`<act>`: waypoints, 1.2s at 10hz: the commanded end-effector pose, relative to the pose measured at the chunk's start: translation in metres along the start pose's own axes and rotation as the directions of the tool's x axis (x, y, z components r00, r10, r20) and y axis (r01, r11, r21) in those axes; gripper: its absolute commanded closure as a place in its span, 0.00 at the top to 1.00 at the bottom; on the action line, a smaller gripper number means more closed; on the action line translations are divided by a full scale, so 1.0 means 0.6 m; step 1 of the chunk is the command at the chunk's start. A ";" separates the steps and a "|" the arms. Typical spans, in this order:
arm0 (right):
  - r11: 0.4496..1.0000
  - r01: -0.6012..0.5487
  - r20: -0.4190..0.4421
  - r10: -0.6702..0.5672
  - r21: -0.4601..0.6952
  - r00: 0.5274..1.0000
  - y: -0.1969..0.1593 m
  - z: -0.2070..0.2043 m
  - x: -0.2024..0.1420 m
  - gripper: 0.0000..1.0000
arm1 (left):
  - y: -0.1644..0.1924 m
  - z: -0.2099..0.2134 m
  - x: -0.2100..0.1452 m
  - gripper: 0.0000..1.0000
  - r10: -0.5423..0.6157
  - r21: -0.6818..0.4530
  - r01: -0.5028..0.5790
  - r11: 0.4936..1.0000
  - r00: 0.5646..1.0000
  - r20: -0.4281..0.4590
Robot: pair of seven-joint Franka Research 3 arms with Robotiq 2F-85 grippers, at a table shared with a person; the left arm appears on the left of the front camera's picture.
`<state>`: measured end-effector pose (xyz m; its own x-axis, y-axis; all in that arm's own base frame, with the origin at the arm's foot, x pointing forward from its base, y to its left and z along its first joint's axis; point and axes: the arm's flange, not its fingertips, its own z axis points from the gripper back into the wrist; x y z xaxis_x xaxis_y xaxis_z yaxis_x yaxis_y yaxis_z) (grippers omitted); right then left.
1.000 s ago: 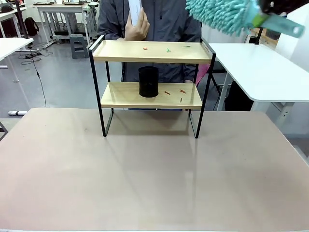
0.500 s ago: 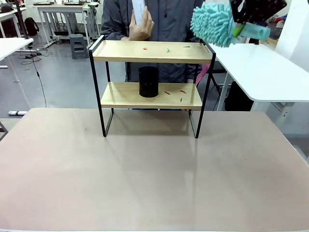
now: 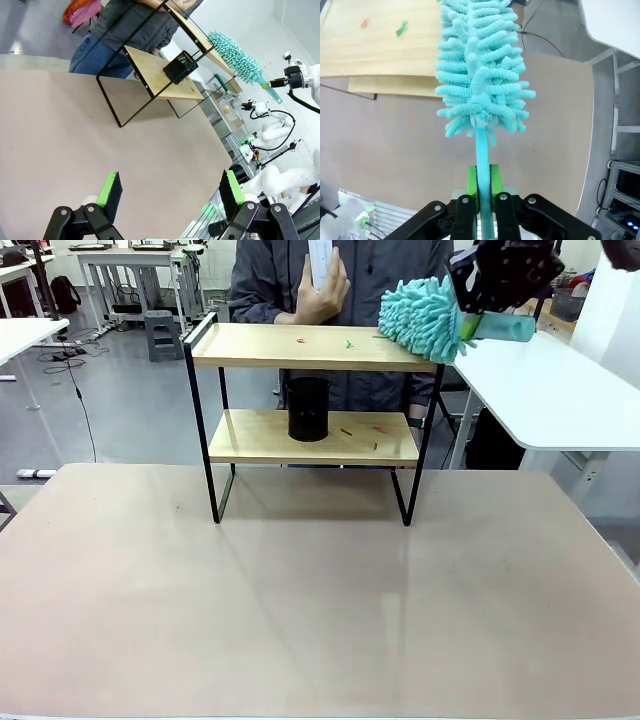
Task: Clean the shelf.
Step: Clean the specific tier of the Shelf with the Duster once objects are removed.
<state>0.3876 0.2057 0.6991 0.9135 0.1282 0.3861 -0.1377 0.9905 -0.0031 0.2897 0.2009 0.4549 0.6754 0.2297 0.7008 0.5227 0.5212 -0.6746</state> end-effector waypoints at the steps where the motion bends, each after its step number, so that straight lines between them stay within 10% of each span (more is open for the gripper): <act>1: 0.983 -0.134 -0.046 0.141 0.125 0.989 0.010 0.009 0.005 0.12 | -0.003 -0.002 0.001 1.00 -0.023 -0.012 0.023 1.000 1.000 0.017; 9: 0.849 -0.484 0.063 0.482 0.212 0.874 0.049 -0.004 0.018 0.12 | -0.003 -0.002 0.001 1.00 -0.023 -0.012 0.023 1.000 1.000 0.017; 12: 0.579 -0.788 0.111 0.786 0.210 0.608 0.033 0.013 0.001 0.12 | -0.003 -0.002 0.001 1.00 -0.023 -0.012 0.023 1.000 1.000 0.017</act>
<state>0.3854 0.2426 0.7016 0.5496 0.7602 0.3463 -0.7896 0.6081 -0.0819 0.2896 0.2010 0.4549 0.6752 0.2297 0.7010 0.5229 0.5213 -0.6744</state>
